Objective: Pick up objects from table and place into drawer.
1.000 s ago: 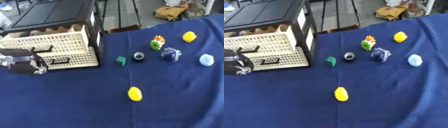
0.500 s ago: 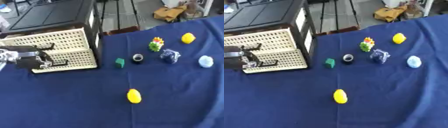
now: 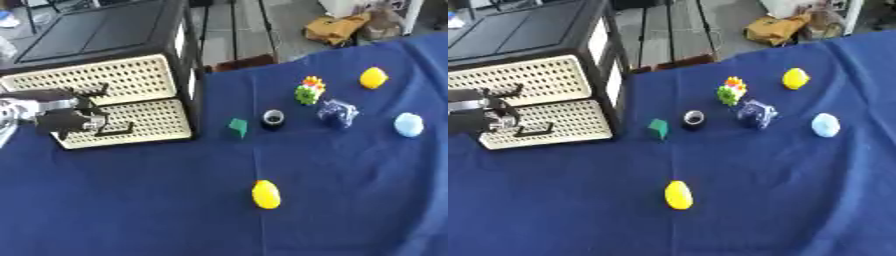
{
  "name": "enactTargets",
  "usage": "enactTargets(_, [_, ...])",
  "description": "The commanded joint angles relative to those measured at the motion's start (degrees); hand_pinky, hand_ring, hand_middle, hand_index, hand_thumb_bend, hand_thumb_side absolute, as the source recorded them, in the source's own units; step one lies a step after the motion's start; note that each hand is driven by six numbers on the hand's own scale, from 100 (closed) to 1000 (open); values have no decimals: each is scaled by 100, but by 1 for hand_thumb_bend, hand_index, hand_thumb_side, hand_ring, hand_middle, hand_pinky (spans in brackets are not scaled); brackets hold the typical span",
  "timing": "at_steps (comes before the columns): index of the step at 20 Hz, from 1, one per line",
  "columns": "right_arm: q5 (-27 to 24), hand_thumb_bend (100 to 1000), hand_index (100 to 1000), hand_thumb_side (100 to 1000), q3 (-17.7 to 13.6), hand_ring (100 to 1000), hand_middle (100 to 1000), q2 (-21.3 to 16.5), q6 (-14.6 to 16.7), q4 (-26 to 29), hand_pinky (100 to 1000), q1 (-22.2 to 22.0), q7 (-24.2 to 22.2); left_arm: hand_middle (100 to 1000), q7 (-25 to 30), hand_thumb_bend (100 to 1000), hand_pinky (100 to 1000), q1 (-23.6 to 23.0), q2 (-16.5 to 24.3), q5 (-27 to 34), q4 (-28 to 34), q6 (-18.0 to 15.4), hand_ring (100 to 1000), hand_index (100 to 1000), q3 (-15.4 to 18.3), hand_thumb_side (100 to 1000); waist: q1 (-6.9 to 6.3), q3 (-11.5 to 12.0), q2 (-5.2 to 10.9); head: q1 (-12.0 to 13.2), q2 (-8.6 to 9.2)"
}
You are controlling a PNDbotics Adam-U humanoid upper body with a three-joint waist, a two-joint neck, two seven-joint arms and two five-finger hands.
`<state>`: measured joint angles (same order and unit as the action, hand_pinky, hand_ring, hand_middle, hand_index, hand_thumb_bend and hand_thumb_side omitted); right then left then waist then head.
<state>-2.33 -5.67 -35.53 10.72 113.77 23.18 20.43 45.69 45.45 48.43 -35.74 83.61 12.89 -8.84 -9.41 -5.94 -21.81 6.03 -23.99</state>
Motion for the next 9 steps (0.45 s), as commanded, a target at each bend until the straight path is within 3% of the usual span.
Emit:
enactTargets(1, [42,100,683,958,-42,747,524,-61,-28,82,543,39,-1,704,-120,100,187,88,136,93,35,0,418,907,90,1000,40,1,107,28,70])
enactTargets(6, [9,100,683,956,-46,747,523,-21,-71,82,542,30,-16,701,-32,100,192,48,130,330,94,-38,419,909,31,1000,59,9,152,16,59])
enactTargets(9, [-4,100,685,955,-73,748,521,-28,-69,82,544,-32,2,694,288,100,201,-77,229,420,367,-264,419,873,-19,1000,93,48,214,-42,-9])
